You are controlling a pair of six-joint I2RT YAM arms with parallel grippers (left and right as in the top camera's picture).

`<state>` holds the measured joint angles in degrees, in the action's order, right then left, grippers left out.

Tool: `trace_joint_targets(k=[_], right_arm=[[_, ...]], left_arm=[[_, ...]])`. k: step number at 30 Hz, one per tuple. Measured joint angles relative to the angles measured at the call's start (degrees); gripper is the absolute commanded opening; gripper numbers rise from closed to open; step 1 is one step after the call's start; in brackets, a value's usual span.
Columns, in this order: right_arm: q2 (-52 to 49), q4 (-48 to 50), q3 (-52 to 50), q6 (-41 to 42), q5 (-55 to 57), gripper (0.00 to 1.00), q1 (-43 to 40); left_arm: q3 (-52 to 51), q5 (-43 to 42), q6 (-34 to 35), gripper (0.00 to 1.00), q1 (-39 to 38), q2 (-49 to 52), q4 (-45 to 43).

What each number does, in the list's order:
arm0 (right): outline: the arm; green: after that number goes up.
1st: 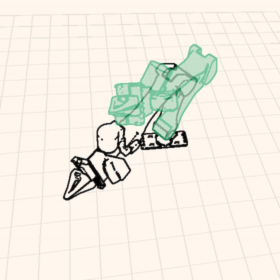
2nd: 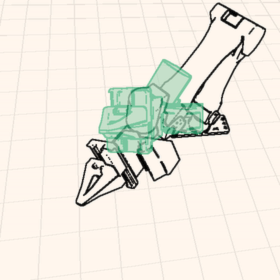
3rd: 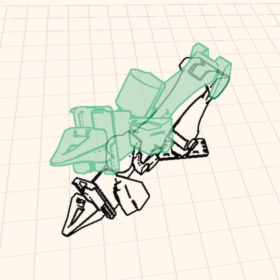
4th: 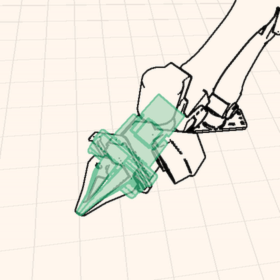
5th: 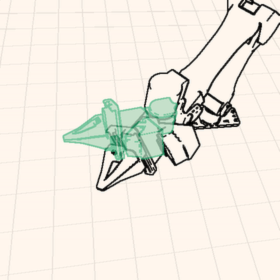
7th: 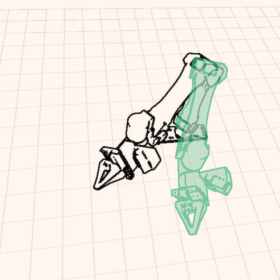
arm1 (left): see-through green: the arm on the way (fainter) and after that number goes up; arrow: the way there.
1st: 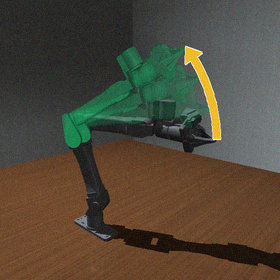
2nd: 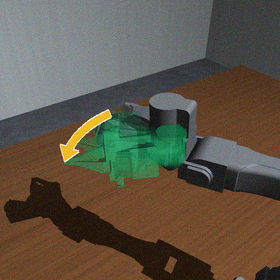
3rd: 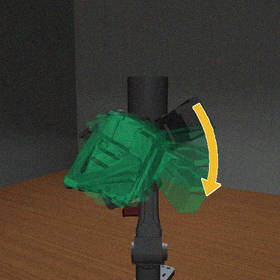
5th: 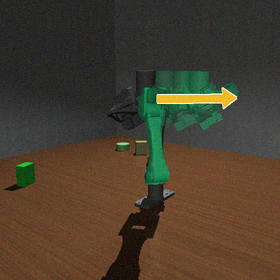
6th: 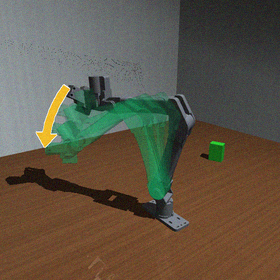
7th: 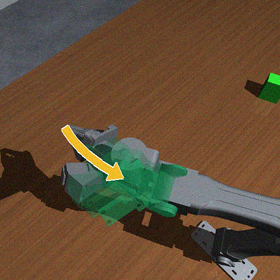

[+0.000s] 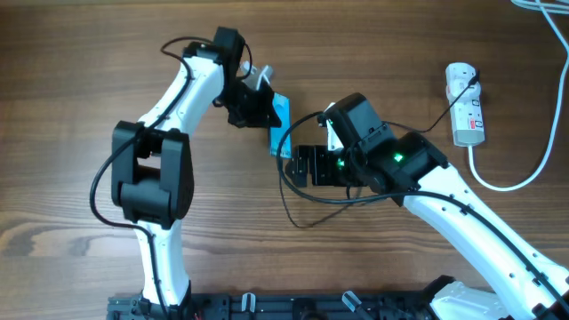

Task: Plug charger to phone and switch on socket
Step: 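Lower the plugged phone onto the table and open both grippers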

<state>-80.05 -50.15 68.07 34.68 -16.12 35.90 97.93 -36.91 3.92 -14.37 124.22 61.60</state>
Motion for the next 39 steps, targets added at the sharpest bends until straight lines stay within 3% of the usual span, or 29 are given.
trace_joint_targets(k=[21, 28, 31, 35, 37, 39], right_arm=[[0.0, 0.0, 0.0, 1.11, 0.0, 1.0, 0.0], [0.0, 0.0, 0.0, 1.11, 0.0, 1.0, 0.0], [0.0, -0.02, 0.0, 1.11, 0.0, 1.0, 0.0], [0.0, -0.07, 0.0, 1.11, 0.0, 1.0, 0.0], [0.0, -0.15, 0.0, 1.11, 0.0, 1.0, 0.0], [0.0, -0.2, 0.0, 1.11, 0.0, 1.0, 0.0]], left_arm=[[-0.39, -0.48, 0.96, 0.05, -3.8, 4.83, -3.41], [-0.39, -0.48, 1.38, 0.14, -3.8, 5.75, -3.65], [-0.39, 1.29, 1.36, 0.24, -3.8, 5.75, -3.69], [-0.39, 4.33, 1.38, 0.29, -3.8, 5.77, -3.82], [-0.39, 5.33, 1.38, 0.4, -3.8, 5.77, -3.85], [-0.39, 5.79, 1.57, 0.38, -3.8, 5.77, -3.85]])
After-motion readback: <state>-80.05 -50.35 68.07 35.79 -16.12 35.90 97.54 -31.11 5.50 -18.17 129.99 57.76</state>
